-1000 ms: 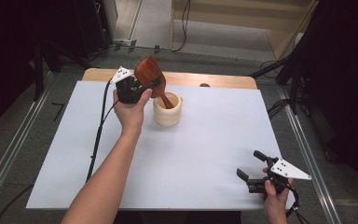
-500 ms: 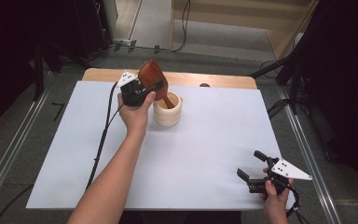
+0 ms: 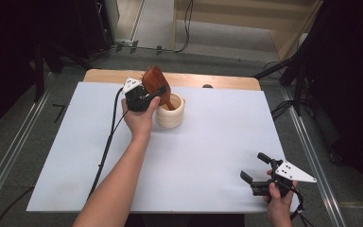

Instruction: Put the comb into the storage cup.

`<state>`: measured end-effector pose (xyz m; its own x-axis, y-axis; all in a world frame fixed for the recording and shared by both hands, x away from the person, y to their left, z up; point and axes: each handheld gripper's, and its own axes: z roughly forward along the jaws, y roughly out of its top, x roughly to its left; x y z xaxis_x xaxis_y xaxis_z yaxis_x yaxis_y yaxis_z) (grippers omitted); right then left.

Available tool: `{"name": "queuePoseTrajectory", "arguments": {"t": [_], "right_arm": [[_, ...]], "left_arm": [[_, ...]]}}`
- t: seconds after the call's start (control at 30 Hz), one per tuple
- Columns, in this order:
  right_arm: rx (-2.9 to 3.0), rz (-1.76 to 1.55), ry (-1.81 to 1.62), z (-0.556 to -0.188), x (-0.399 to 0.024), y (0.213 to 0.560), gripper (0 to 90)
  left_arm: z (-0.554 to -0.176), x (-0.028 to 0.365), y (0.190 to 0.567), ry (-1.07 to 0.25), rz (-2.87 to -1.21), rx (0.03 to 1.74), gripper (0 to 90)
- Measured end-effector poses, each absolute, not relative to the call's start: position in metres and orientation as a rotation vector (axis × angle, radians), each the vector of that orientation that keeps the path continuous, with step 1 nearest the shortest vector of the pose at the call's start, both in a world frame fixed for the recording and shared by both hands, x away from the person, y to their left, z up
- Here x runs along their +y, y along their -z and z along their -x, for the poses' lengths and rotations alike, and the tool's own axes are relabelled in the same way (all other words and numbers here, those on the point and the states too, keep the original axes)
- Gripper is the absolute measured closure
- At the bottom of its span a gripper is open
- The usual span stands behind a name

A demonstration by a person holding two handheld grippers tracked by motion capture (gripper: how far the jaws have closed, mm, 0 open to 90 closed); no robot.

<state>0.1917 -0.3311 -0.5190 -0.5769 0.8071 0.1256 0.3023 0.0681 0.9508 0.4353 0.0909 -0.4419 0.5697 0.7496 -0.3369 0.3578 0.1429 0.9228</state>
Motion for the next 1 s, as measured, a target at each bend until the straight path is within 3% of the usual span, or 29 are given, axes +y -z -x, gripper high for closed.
{"name": "queuePoseTrajectory", "arguments": {"t": [0.27,0.63,0.83,0.93,1.0], "right_arm": [[1.916,-1.101,-1.525,-0.192,-0.331,0.519,0.0],[1.920,-1.092,-1.521,-0.192,-0.330,0.519,0.0],[1.922,-1.091,-1.517,-0.192,-0.330,0.519,0.0],[1.923,-1.093,-1.516,-0.192,-0.330,0.519,0.0],[1.922,-1.091,-1.516,-0.192,-0.330,0.519,0.0]], "left_arm": [[-0.435,0.090,0.445,-0.382,-1.454,1.004,52.3],[-0.435,0.098,0.444,-0.417,-1.484,1.018,40.7],[-0.435,0.104,0.442,-0.381,-1.520,0.998,28.9],[-0.435,0.106,0.441,-0.363,-1.530,1.001,14.9],[-0.434,0.107,0.441,-0.352,-1.543,0.992,11.7]]}}
